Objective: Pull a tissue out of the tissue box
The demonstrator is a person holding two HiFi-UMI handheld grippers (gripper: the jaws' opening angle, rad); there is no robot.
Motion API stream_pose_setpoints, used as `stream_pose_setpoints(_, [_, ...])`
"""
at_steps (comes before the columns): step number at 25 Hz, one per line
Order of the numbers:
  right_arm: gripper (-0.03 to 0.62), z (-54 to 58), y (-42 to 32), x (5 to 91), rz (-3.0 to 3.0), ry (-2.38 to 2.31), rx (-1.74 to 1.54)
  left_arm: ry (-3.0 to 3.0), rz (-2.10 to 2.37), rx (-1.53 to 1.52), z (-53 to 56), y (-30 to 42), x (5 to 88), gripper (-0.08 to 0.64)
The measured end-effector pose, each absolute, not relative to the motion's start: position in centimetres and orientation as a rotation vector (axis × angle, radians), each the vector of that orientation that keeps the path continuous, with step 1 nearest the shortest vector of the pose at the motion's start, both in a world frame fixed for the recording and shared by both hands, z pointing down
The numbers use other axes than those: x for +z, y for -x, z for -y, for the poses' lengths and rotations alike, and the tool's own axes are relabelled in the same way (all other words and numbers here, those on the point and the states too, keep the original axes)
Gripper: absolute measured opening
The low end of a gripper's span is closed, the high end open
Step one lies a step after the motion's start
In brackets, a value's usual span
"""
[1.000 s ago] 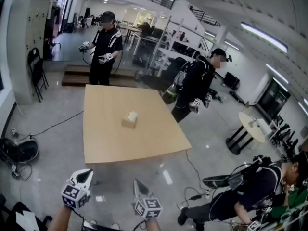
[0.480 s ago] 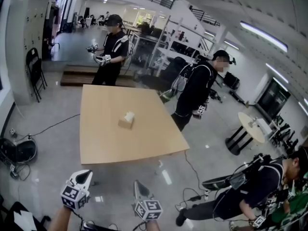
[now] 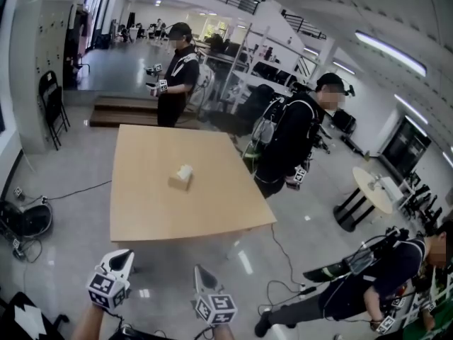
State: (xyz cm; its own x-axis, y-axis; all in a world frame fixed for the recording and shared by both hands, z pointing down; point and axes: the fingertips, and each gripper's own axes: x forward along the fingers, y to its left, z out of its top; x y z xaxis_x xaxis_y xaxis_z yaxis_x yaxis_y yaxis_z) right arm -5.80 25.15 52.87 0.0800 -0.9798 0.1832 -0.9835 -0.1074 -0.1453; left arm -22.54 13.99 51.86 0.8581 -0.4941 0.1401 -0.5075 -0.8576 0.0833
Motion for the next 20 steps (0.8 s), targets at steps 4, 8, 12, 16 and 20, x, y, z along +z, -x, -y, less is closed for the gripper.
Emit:
stream_pose_setpoints(4, [0.011, -25.1, 4.7, 53.4, 2.111, -2.283, 0.384, -2.908, 0.816, 0.17, -13.9, 21.7, 52.1, 0.008])
stream_pose_setpoints(8, [0.011, -25.1, 3.9, 53.6, 2.117, -2.269, 0.387, -2.906, 0.829, 0.172, -14.0, 21.0, 51.8, 0.008])
stream_pose_setpoints(12, [0.011, -24.6, 3.4, 53.9, 2.124, -2.267, 0.388, -2.904, 0.835, 0.173, -13.3, 20.3, 51.8, 0.008])
stream_pose_setpoints(16, [0.011, -23.3, 2.4, 54.2, 2.124, -2.264, 0.389, -2.909, 0.826, 0.169, -11.8, 19.0, 52.0, 0.008])
stream_pose_setpoints(20, [0.011, -21.3, 1.3, 54.0, 2.132, -2.266, 0.39, -2.901, 0.816, 0.17, -9.7, 17.5, 52.2, 0.008])
